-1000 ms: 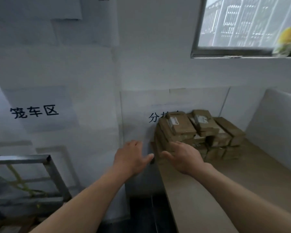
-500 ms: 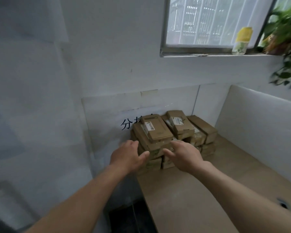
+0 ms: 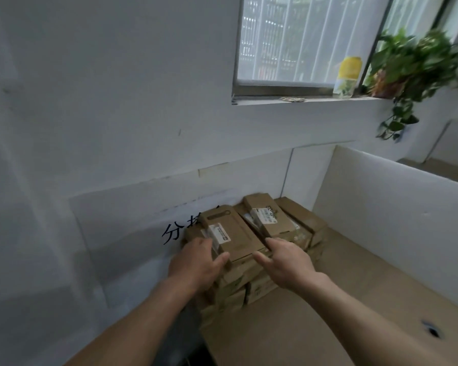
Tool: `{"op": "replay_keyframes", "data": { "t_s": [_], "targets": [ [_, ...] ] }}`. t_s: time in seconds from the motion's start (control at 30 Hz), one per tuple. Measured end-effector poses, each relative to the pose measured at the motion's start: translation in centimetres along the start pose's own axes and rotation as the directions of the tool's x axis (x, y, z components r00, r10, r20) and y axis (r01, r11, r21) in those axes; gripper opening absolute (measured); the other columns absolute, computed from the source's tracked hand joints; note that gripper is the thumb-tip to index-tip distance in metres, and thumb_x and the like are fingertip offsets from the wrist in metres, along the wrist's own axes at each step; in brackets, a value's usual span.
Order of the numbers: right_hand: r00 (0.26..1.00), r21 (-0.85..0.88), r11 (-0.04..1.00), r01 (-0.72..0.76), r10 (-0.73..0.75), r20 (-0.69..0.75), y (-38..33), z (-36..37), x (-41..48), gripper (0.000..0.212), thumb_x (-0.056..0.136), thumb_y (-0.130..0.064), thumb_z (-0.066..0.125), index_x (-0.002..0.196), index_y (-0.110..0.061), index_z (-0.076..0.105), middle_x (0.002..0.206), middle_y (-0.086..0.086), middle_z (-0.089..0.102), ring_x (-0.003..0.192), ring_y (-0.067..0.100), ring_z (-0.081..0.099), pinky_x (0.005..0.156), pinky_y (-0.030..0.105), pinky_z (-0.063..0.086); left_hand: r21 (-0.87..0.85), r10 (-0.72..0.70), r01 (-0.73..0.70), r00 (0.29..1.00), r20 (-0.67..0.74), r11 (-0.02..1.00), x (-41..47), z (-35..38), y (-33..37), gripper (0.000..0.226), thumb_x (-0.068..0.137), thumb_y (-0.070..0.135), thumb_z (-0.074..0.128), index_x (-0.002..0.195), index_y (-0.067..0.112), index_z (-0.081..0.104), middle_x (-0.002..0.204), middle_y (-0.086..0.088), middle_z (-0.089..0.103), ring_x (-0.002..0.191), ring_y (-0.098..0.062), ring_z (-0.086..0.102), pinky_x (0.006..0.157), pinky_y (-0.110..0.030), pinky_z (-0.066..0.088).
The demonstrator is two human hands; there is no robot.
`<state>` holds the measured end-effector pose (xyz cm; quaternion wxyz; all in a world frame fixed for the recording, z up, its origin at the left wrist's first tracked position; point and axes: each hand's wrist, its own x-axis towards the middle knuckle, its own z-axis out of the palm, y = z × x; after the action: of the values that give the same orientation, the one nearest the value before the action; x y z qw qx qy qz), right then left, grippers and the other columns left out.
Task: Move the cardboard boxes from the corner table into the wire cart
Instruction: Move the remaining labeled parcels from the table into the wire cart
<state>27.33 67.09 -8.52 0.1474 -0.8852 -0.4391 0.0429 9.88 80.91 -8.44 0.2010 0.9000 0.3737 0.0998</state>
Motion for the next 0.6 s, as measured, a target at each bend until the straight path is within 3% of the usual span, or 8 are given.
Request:
{"op": "replay_keyframes", "data": {
  "t_s": [0.17,0.3,0.6],
  "targets": [
    [0.998,-0.027,0.997,-0.067,0.067,-0.012,0.8,-1.3,1.1,0.048,0.094,-0.068,0.045,0.117,-0.028,0.061,0.115,-0.003,0.064,0.096,0.016,0.057,0.077,0.035,0.048,0.009,0.057,-0.057,0.998,0.007,0.998,2.7,0.3,0.6,0.055,0.097,0.062,0.043,0.139,0.026,0.049,0.137,0.003,0.053,0.113,-0.014,0.054,0.081,-0.031,0.046],
    [0.995,-0.063,0.993,-0.097,0.095,-0.027,1.6,-2.3,2.1,0.053,0.094,-0.067,0.045,0.122,-0.025,0.06,0.121,-0.002,0.064,0.107,0.02,0.059,0.088,0.039,0.052,-0.001,0.064,-0.064,0.998,-0.007,0.998,4.9,0.6,1.5,0.064,0.097,0.063,0.044,0.147,0.023,0.044,0.143,0.0,0.051,0.124,-0.018,0.053,0.095,-0.036,0.05],
    [0.996,-0.063,0.994,-0.09,0.09,-0.003,3.2,-3.5,5.0,0.059,0.094,-0.065,0.047,0.134,-0.023,0.058,0.133,0.002,0.062,0.119,0.024,0.058,0.094,0.04,0.051,0.012,0.041,-0.041,0.999,0.008,0.999,7.7,1.9,2.9,0.068,0.094,0.064,0.046,0.146,0.02,0.046,0.149,-0.006,0.048,0.132,-0.026,0.049,0.099,-0.039,0.045]
  ]
}}
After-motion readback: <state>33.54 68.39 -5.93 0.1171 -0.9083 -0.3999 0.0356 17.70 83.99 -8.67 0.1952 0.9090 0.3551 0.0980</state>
